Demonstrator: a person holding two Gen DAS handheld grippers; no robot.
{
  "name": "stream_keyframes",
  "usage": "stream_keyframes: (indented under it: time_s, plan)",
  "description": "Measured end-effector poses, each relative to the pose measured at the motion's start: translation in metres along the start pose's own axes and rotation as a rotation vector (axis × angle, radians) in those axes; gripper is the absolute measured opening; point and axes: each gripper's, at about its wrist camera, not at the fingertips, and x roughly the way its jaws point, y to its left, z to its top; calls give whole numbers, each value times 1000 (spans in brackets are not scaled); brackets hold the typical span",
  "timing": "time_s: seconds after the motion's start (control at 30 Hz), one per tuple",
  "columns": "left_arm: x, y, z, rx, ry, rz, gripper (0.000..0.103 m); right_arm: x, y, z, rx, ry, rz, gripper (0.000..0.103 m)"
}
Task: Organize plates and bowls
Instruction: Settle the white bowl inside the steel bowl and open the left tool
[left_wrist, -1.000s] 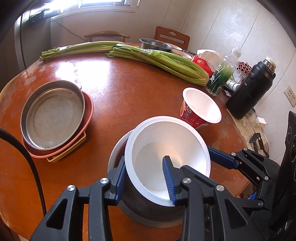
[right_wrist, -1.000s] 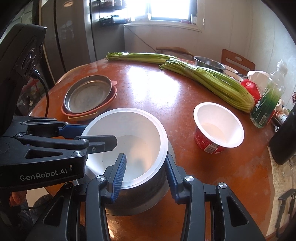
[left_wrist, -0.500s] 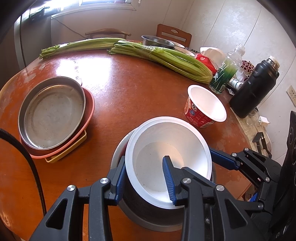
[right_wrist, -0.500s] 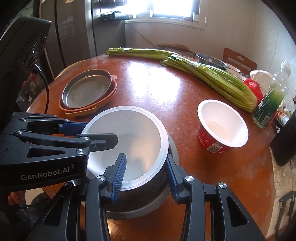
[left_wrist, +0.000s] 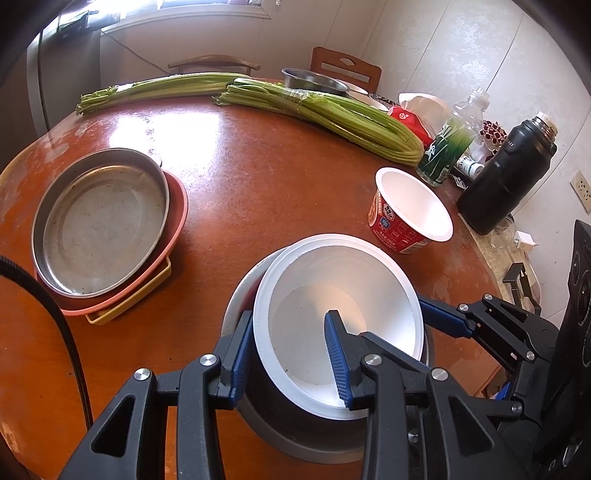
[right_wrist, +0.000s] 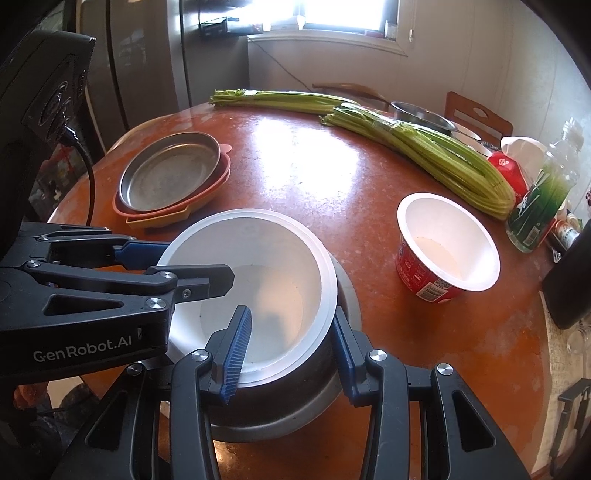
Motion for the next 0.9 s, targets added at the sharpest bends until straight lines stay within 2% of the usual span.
stream_keyframes:
  time_s: [0.9]
  plan:
    - [-18,-4,1,13,-42,7,38,-16,-10,0,25,-38,3,45]
